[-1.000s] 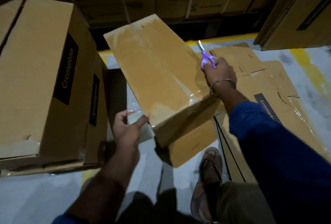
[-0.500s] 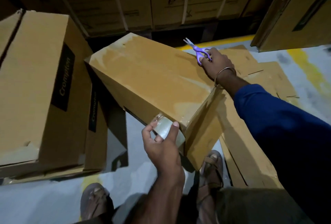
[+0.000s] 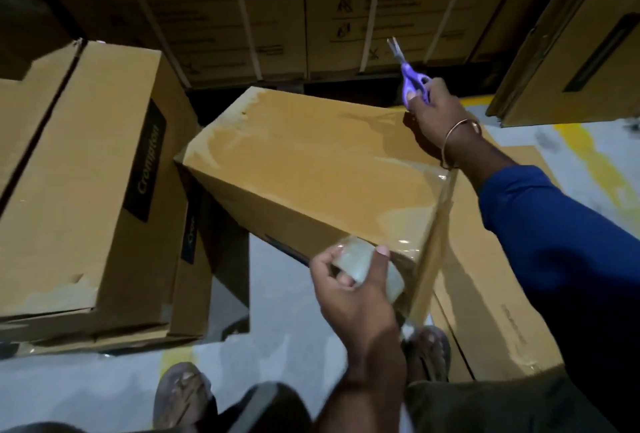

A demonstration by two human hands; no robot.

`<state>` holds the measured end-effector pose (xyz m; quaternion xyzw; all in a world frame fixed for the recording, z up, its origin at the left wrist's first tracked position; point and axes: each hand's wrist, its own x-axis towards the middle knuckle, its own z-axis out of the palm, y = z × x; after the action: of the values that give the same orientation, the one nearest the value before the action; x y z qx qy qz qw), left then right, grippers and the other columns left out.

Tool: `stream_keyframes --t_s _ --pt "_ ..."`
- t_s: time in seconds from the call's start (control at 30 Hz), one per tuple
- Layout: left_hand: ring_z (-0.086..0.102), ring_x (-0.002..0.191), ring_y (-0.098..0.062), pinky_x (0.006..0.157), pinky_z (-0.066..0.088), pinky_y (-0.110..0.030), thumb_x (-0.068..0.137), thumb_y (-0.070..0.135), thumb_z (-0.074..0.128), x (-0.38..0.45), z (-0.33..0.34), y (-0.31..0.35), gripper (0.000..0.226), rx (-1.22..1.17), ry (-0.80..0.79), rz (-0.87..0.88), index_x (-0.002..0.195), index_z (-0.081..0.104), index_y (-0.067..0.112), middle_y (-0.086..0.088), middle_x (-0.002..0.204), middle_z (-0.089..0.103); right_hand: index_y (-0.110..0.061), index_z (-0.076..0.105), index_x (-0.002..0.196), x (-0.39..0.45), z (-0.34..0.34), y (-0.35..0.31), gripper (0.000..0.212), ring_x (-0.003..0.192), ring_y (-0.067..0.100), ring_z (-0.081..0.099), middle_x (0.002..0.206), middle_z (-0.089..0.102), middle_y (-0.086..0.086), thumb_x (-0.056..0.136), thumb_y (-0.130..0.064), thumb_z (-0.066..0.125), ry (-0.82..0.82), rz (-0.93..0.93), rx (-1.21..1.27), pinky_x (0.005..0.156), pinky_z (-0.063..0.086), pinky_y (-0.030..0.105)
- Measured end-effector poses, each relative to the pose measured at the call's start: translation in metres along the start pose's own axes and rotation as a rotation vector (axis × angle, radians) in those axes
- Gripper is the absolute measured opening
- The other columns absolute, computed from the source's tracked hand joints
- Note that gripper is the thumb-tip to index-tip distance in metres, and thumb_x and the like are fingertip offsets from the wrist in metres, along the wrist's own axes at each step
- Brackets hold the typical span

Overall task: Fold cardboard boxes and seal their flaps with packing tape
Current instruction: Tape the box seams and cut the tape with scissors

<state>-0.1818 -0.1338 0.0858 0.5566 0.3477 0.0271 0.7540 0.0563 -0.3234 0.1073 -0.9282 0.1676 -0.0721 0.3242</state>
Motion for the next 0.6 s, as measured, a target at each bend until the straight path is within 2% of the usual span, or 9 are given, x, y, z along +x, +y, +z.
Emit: stream_keyframes --t_s 0.07,0.13,0.2,0.27,0.37,0.4,0.47,0.53,0.6 --pt "0.060 0.065 0.000 0.060 0.054 -0.019 0.069 0.010 0.096 -0.018 0.013 -0.007 0.048 0.042 -0.037 -0.026 0.097 0.061 0.026 0.000 0.087 0.067 -0.029 0.050 0.111 0.006 -0.018 0.002 0.042 0.093 0.033 0.062 0.102 0.065 0.006 0.092 -0.065 0.042 -0.022 -0.077 -0.010 0.085 0.052 0.049" --pt "0.059 0.066 0.004 0.059 0.049 -0.011 0.071 0.010 0.094 -0.040 0.023 -0.018 0.047 0.086 -0.101 -0.069 0.100 0.060 0.023 0.005 0.087 0.065 -0.033 0.050 0.111 0.007 -0.026 0.008 0.032 0.092 0.031 0.062 0.102 0.066 0.005 0.096 -0.060 0.045 -0.039 -0.149 -0.010 0.084 0.052 0.049" --pt "0.066 0.080 0.001 0.063 0.054 -0.015 0.074 0.016 0.093 -0.055 0.029 -0.027 0.047 0.098 -0.165 -0.140 0.104 0.059 0.029 0.006 0.095 0.068 -0.033 0.052 0.114 0.005 -0.022 0.018 0.031 0.093 0.030 0.061 0.101 0.065 0.003 0.096 -0.058 0.048 -0.056 -0.213 -0.041 0.084 0.049 0.046" --pt "0.069 0.090 -0.011 0.066 0.058 -0.020 0.076 0.021 0.091 -0.058 0.029 -0.035 0.048 0.123 -0.197 -0.202 0.106 0.057 0.034 0.005 0.102 0.069 -0.031 0.054 0.116 -0.003 -0.006 0.032 0.033 0.092 0.026 0.059 0.100 0.064 0.000 0.096 -0.056 0.049 -0.088 -0.233 -0.082 0.079 0.044 0.038" --pt "0.072 0.095 -0.012 0.070 0.058 -0.017 0.078 0.011 0.089 -0.044 0.022 -0.044 0.049 0.166 -0.259 -0.227 0.110 0.057 0.028 0.007 0.102 0.075 -0.026 0.059 0.121 -0.011 0.016 0.044 0.048 0.102 0.031 0.062 0.110 0.067 0.002 0.091 -0.059 0.042 -0.122 -0.302 -0.217 0.086 0.047 0.041" --pt "0.074 0.097 -0.011 0.076 0.061 -0.022 0.077 0.007 0.088 -0.037 0.018 -0.045 0.050 0.184 -0.298 -0.239 0.111 0.057 0.028 0.008 0.101 0.077 -0.024 0.061 0.121 -0.012 0.018 0.043 0.051 0.105 0.034 0.062 0.115 0.068 0.005 0.090 -0.059 0.040 -0.113 -0.312 -0.249 0.089 0.048 0.043" --pt "0.076 0.100 -0.019 0.085 0.063 -0.040 0.072 0.009 0.090 -0.020 0.004 -0.046 0.049 0.248 -0.406 -0.262 0.105 0.060 0.030 0.001 0.102 0.079 -0.021 0.061 0.120 -0.012 0.022 0.039 0.051 0.106 0.037 0.061 0.116 0.069 0.009 0.091 -0.057 0.040 -0.090 -0.307 -0.265 0.088 0.048 0.044" --pt "0.075 0.099 -0.033 0.084 0.063 -0.052 0.064 0.019 0.094 -0.002 -0.015 -0.027 0.046 0.365 -0.530 -0.266 0.092 0.062 0.036 -0.009 0.102 0.077 -0.019 0.061 0.116 -0.018 0.026 0.035 0.048 0.109 0.036 0.058 0.117 0.065 0.009 0.091 -0.055 0.042 -0.049 -0.287 -0.271 0.088 0.046 0.045" --pt "0.073 0.101 -0.041 0.087 0.060 -0.060 0.054 0.025 0.096 0.018 -0.036 0.009 0.048 0.505 -0.667 -0.264 0.086 0.062 0.036 -0.014 0.104 0.076 -0.019 0.059 0.108 -0.029 0.030 0.028 0.036 0.112 0.032 0.052 0.118 0.057 0.008 0.094 -0.050 0.049 0.050 -0.212 -0.201 0.088 0.041 0.044"
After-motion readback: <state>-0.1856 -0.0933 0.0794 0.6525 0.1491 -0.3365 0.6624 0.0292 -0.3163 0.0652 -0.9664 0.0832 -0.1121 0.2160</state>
